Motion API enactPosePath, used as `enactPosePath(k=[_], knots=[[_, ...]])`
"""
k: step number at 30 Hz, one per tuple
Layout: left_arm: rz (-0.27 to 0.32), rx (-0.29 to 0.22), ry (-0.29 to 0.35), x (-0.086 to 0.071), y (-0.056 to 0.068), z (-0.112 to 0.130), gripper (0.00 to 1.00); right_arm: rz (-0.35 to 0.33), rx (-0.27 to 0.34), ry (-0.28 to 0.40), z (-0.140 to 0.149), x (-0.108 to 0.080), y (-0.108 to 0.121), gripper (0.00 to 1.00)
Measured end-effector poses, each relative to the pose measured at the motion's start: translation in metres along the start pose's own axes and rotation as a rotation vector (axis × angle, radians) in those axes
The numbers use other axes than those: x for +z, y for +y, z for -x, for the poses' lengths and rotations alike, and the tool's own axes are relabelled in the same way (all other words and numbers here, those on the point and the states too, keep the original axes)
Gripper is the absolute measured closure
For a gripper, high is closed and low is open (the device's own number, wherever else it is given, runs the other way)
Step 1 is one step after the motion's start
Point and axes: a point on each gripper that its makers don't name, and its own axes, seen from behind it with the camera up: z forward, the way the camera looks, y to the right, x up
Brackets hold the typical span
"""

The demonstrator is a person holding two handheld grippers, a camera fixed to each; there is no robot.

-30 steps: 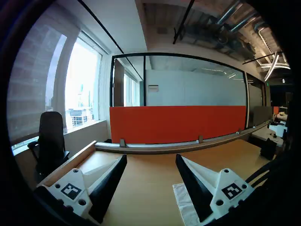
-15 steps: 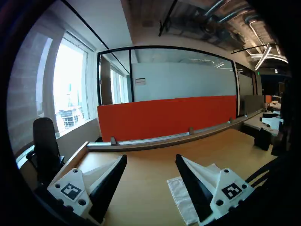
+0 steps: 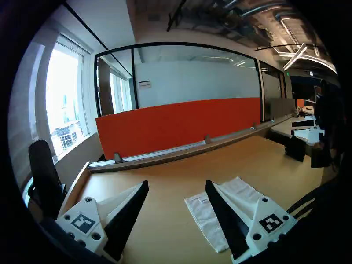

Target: Fold towel

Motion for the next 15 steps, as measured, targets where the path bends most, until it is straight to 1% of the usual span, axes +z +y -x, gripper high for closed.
enactPosePath(k=[3, 5, 8, 11, 15], knots=[[0.053, 0.018, -0.026, 0.003, 0.012, 0.007, 0.04, -0.053, -0.02, -0.035, 0.009, 0.002, -0.011, 0.0], [0.093, 0.026, -0.045, 0.004, 0.021, 0.012, 0.04, -0.088, -0.028, -0.057, 0.012, 0.003, -0.018, 0.0], [0.14, 0.034, -0.067, 0.004, 0.031, 0.018, 0.04, -0.132, -0.034, -0.081, 0.015, 0.004, -0.027, 0.0], [0.17, 0.042, -0.082, 0.005, 0.039, 0.022, 0.04, -0.165, -0.045, -0.096, 0.016, 0.006, -0.033, 0.0], [0.193, 0.057, -0.097, 0.006, 0.045, 0.029, 0.04, -0.2, -0.067, -0.119, 0.022, 0.008, -0.04, 0.0]])
